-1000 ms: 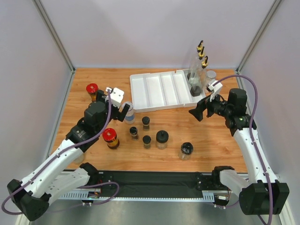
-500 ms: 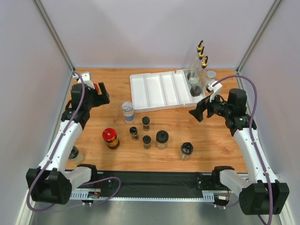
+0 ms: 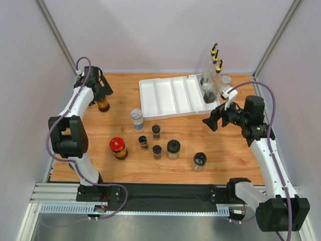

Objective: Organize the condiment bottles
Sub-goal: Pick up the bottle from the center of the board.

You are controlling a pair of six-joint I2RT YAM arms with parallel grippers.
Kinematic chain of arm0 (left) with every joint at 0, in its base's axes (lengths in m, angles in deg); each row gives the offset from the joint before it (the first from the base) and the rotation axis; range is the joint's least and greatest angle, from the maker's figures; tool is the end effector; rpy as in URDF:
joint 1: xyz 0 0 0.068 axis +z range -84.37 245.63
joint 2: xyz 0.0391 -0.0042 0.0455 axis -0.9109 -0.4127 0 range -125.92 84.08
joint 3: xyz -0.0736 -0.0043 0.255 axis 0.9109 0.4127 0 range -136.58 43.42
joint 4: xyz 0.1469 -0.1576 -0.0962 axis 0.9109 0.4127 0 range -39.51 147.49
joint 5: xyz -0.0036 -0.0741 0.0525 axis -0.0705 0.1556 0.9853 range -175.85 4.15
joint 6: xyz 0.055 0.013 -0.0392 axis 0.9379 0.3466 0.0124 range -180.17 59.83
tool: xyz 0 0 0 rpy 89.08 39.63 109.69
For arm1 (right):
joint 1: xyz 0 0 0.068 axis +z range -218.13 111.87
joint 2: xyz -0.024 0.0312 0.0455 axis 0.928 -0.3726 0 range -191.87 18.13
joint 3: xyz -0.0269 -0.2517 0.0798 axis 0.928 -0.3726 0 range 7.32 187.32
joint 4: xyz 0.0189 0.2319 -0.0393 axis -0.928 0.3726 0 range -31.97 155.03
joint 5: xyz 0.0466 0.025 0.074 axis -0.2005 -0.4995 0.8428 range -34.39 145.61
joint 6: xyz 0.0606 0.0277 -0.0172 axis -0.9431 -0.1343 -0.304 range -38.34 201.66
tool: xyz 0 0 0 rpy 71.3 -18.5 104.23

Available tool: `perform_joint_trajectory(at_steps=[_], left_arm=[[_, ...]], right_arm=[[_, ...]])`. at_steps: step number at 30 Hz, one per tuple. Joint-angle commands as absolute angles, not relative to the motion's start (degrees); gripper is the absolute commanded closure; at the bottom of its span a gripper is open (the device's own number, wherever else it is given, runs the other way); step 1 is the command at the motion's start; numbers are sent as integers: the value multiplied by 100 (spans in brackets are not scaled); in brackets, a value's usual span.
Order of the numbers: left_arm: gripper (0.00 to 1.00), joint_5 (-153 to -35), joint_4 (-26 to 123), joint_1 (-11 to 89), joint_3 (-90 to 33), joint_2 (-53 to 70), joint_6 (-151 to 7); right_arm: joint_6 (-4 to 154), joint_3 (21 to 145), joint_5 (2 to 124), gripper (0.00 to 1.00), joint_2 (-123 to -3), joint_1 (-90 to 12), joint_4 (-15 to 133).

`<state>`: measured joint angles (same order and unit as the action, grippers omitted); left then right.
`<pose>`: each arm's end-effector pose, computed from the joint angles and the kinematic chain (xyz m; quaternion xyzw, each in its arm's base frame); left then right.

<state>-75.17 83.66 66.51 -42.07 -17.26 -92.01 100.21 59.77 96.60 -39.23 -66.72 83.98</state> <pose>0.3802 0.0162 0.2661 -0.2939 0.8857 -0.0090 0.3592 0.2023 0.0415 0.3111 -0.3112 0.7725 0.2323 0.5024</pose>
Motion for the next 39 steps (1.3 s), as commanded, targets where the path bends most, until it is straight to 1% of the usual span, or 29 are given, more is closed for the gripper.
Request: perform_joint_trajectory(at_steps=[1, 9, 18, 19, 20, 21, 22, 23, 25, 26, 27, 31, 34, 35, 39], left_arm=[[1, -7310, 9004, 6791, -4701, -1901, -9471], [2, -7205, 9426, 6914, -5492, -2763, -9480], [10, -7143, 9628, 6941, -6073, -3255, -9366], [15, -7152, 9628, 6941, -6090, -3273, -9331], [26, -7178, 9610, 6941, -6099, -3247, -9313], [34, -7213, 9584, 6949, -6082, -3247, -9261], [45, -7257, 9567, 6958, -6073, -3229, -9226], [67, -7292, 9505, 6958, -6064, -3177, -9191], [86, -7284, 9470, 6958, -6047, -3115, -9094], [98, -7240, 9452, 6958, -6038, -3045, -9067], [100, -7223, 9435, 6958, -6020, -2992, -9024], [100, -7275, 9224, 6941, -5810, -2632, -8760], [100, -7626, 8777, 6949, -5450, -2185, -8321], [100, -7905, 8488, 6941, -5249, -1957, -8076], [100, -8540, 8055, 6923, -5027, -1551, -7697]], right_arm=[[10100, 6076, 9683, 0, -3803, -6698, 8360], [10117, 6067, 9683, 0, -3829, -6698, 8369], [10135, 6059, 9648, 0, -3864, -6690, 8360], [10135, 6059, 9648, 0, -3864, -6690, 8360], [10135, 6059, 9648, 0, -3873, -6690, 8369], [10135, 6059, 9639, 0, -3873, -6690, 8369], [10135, 6050, 9639, 0, -3882, -6690, 8369], [10144, 6059, 9631, 0, -3873, -6698, 8369], [10153, 6059, 9630, 0, -3856, -6690, 8369], [10153, 6059, 9639, 0, -3856, -6698, 8360], [10153, 6059, 9631, 0, -3847, -6690, 8378], [10179, 6067, 9613, 0, -3812, -6690, 8386], [10179, 6059, 9613, 0, -3768, -6690, 8378], [10179, 6059, 9622, 0, -3768, -6690, 8360], [10188, 6059, 9622, 0, -3768, -6690, 8386]])
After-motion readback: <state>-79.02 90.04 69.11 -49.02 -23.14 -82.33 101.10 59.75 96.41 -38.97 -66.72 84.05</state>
